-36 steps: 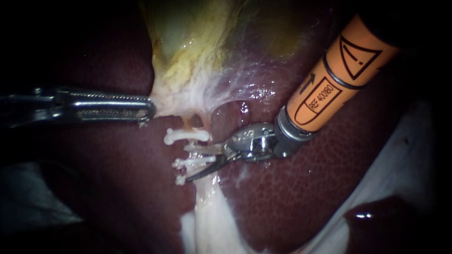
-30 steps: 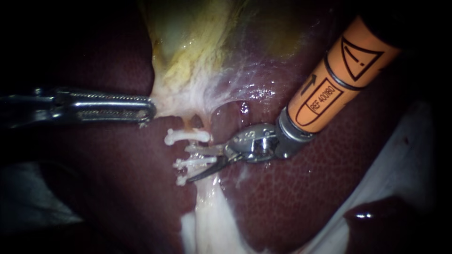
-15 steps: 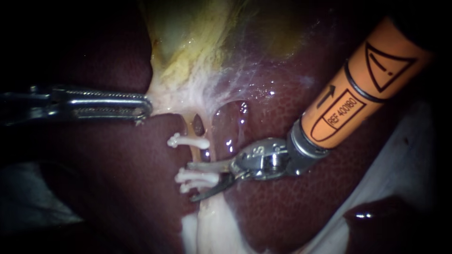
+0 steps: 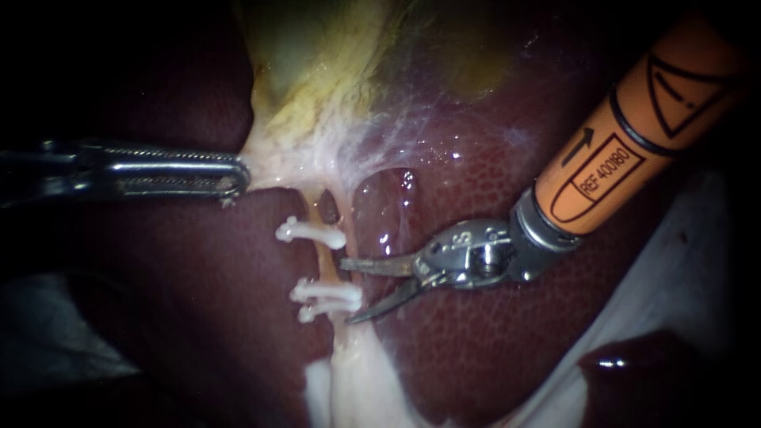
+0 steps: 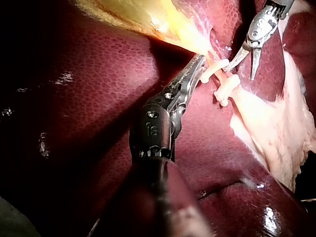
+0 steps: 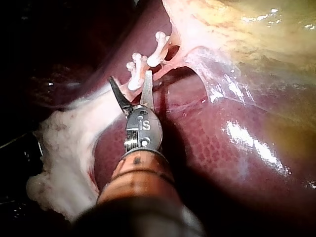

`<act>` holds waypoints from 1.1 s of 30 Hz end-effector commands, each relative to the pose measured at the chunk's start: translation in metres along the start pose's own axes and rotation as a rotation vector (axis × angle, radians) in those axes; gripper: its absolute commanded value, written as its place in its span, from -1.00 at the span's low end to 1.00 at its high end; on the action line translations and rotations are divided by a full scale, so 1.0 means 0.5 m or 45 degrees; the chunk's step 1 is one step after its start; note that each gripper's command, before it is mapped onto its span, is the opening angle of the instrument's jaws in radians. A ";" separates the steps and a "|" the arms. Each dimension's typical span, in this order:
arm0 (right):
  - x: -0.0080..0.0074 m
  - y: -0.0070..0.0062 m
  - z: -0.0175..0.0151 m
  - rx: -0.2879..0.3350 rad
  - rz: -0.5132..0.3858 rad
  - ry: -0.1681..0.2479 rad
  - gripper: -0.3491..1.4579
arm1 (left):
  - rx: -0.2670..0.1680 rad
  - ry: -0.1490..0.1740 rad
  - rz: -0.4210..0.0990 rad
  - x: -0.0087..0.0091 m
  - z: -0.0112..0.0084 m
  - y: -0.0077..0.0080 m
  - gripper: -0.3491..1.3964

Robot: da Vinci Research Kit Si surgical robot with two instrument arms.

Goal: Go to the cutting position left tube

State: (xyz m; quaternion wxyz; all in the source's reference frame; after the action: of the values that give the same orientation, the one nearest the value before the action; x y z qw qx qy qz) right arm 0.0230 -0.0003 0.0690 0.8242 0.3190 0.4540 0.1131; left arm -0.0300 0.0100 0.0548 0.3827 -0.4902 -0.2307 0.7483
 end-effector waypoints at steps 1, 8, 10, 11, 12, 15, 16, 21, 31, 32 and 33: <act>-0.0003 0.0006 0.0001 0.001 0.008 -0.002 0.60 | 0.002 0.001 0.000 0.0000 0.0001 0.0002 -1.00; -0.0024 0.0050 0.0008 -0.004 0.029 -0.003 0.60 | 0.003 0.001 0.000 0.0000 0.0002 0.0006 -1.00; -0.0027 0.0057 0.0009 -0.005 0.036 -0.003 0.60 | 0.003 0.001 0.000 0.0000 0.0001 0.0006 -1.00; -0.0027 0.0061 0.0010 -0.009 0.036 -0.003 0.62 | 0.003 0.001 0.000 0.0000 0.0002 0.0006 -1.00; -0.0027 0.0063 0.0012 -0.007 0.036 -0.003 0.62 | 0.003 0.001 0.000 0.0000 0.0002 0.0006 -1.00; -0.0026 0.0064 0.0021 0.033 0.035 0.014 0.63 | 0.004 0.001 0.000 0.0000 0.0002 0.0006 -1.00; -0.0026 0.0063 0.0024 0.054 0.040 0.029 0.63 | 0.004 0.001 0.000 0.0000 0.0002 0.0006 -1.00; -0.0018 0.0061 0.0041 0.133 0.040 0.082 0.58 | 0.004 0.001 0.000 0.0000 0.0004 0.0007 -1.00; -0.0009 0.0053 0.0093 0.182 0.036 0.138 0.56 | 0.007 0.002 0.000 0.0000 0.0010 0.0009 -1.00; -0.0008 0.0054 0.0099 0.178 0.036 0.150 0.56 | 0.007 0.002 0.000 0.0000 0.0010 0.0009 -1.00; -0.0006 0.0055 0.0105 0.175 0.044 0.157 0.58 | 0.007 0.002 0.000 0.0000 0.0011 0.0009 -1.00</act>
State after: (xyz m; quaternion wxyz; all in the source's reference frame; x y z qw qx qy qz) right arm 0.0278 -0.0006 0.0731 0.7665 0.3740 0.5081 0.1199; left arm -0.0307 0.0098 0.0547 0.3840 -0.4902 -0.2282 0.7485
